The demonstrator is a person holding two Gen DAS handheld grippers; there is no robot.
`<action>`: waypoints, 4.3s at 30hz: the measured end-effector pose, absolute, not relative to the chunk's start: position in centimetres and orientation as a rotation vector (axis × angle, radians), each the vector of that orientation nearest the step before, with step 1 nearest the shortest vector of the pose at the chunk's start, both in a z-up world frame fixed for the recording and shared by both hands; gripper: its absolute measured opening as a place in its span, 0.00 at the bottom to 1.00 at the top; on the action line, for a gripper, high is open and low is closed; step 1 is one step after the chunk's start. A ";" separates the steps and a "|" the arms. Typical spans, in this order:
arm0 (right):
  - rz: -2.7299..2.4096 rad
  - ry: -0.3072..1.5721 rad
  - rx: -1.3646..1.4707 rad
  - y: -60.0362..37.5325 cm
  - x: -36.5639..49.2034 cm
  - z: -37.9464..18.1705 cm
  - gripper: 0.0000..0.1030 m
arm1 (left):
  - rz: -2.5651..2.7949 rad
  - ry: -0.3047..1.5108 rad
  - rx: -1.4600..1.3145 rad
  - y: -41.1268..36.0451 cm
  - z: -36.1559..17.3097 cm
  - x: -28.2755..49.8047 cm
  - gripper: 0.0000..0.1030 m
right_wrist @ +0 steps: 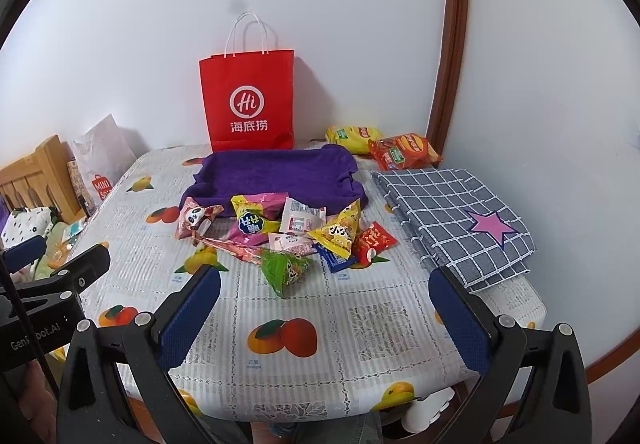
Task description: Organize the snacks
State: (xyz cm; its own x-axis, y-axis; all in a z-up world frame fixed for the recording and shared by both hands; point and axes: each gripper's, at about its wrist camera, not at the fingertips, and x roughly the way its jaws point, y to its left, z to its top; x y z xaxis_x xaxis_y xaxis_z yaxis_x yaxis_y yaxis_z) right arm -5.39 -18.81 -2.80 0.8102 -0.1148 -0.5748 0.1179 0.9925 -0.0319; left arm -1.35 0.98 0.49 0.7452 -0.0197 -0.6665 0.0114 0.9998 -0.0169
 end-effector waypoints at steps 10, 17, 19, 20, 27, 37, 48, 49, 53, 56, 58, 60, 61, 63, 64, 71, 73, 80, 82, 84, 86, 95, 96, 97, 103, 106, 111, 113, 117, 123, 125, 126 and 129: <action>-0.129 0.606 0.010 -18.9 -5.7 -2.7 0.99 | -0.024 0.726 -0.014 0.8 0.6 -1.7 1.00; -0.132 0.605 0.014 -19.0 -5.8 -2.6 0.99 | -0.025 0.727 -0.015 0.7 0.6 -1.7 1.00; -0.133 0.604 0.016 -19.1 -5.9 -2.6 0.99 | -0.024 0.726 -0.015 0.7 0.6 -1.8 1.00; -0.133 0.604 0.016 -19.1 -5.9 -2.6 0.99 | -0.023 0.726 -0.015 0.7 0.6 -1.7 1.00; -0.133 0.604 0.016 -19.1 -5.9 -2.6 0.99 | -0.026 0.725 -0.015 0.4 0.6 -1.8 1.00; -0.133 0.600 0.015 -19.0 -6.0 -2.5 0.99 | -0.026 0.724 -0.016 0.2 0.7 -1.8 1.00; -0.131 0.595 0.010 -18.8 -6.2 -2.4 0.99 | -0.029 0.723 -0.016 0.3 0.6 -1.8 1.00; -0.131 0.595 0.009 -18.8 -6.2 -2.4 0.99 | -0.030 0.723 -0.016 0.2 0.6 -1.8 1.00; -0.132 0.593 0.005 -18.6 -6.3 -2.3 0.99 | -0.030 0.721 -0.017 0.1 0.7 -1.8 1.00; -0.132 0.588 0.000 -18.5 -6.4 -2.1 0.99 | -0.030 0.718 -0.014 0.0 0.8 -1.8 1.00; -0.133 0.580 -0.003 -18.4 -6.6 -1.9 0.99 | -0.029 0.713 -0.011 0.0 1.1 -1.7 1.00; -0.132 0.572 0.000 -18.4 -6.8 -1.8 0.99 | -0.030 0.709 -0.011 0.0 1.2 -1.6 1.00; -0.132 0.566 0.002 -18.4 -6.9 -1.7 0.99 | -0.032 0.707 -0.012 -0.2 1.3 -1.5 1.00; -0.130 0.558 0.003 -18.5 -7.0 -1.5 0.99 | -0.037 0.705 -0.015 0.1 1.3 -1.5 1.00; -0.130 0.554 0.002 -18.5 -7.1 -1.4 0.99 | -0.042 0.704 -0.015 0.0 1.4 -1.4 1.00; -0.134 0.543 0.006 -18.8 -6.7 -1.5 0.99 | -0.066 0.705 -0.011 0.2 0.7 -1.0 1.00; -0.127 0.544 0.019 -19.0 -6.3 -1.8 0.99 | -0.073 0.703 -0.010 0.2 0.4 -0.6 1.00; -0.088 0.586 0.090 -20.0 -3.2 -4.0 0.99 | -0.068 0.736 0.005 1.0 -1.4 1.8 1.00; -0.074 0.597 0.103 -20.4 -2.1 -5.0 0.95 | -0.053 0.754 0.007 1.4 -2.2 2.7 1.00; -0.077 0.622 0.099 -20.5 -0.9 -6.1 0.94 | -0.041 0.772 0.006 2.0 -3.2 3.8 1.00; -0.067 0.663 0.086 -20.6 0.6 -7.5 0.91 | -0.032 0.794 0.002 2.4 -4.4 4.7 1.00; -0.011 0.783 0.031 -19.1 5.5 -14.0 0.87 | -0.044 0.915 -0.029 3.7 -9.3 9.2 1.00; 0.005 0.793 0.037 -18.9 6.0 -14.5 0.86 | -0.048 0.921 -0.029 3.7 -9.7 9.5 1.00; 0.014 0.795 0.042 -18.8 6.4 -14.9 0.86 | -0.051 0.926 -0.028 3.8 -10.1 9.7 1.00; 0.024 0.811 0.023 -17.7 9.0 -16.8 0.83 | -0.077 0.964 -0.048 4.4 -11.9 11.2 1.00; 0.024 0.829 0.021 -17.7 10.3 -17.6 0.77 | -0.067 0.958 -0.049 4.5 -12.2 11.9 1.00; 0.055 0.844 0.030 -17.7 11.2 -18.5 0.63 | -0.064 0.954 -0.071 4.7 -12.2 13.4 1.00; 0.075 0.862 0.025 -17.8 11.4 -18.9 0.54 | -0.061 0.949 -0.064 4.3 -12.1 14.1 1.00; 0.092 0.860 0.035 -18.5 11.3 -19.2 0.49 | -0.055 0.945 -0.012 3.1 -12.2 15.8 1.00; 0.086 0.831 0.051 -19.4 11.1 -19.4 0.49 | -0.062 0.969 -0.007 2.2 -13.3 18.7 1.00; 0.093 0.825 0.068 -19.7 11.0 -19.6 0.49 | -0.051 0.978 0.008 2.0 -13.8 19.5 1.00; 0.095 0.820 0.079 -19.8 10.9 -19.6 0.49 | -0.045 0.981 0.016 1.9 -14.0 19.8 1.00; 0.093 0.812 0.088 -20.0 10.9 -19.5 0.49 | -0.043 0.991 0.031 1.7 -14.9 20.8 1.00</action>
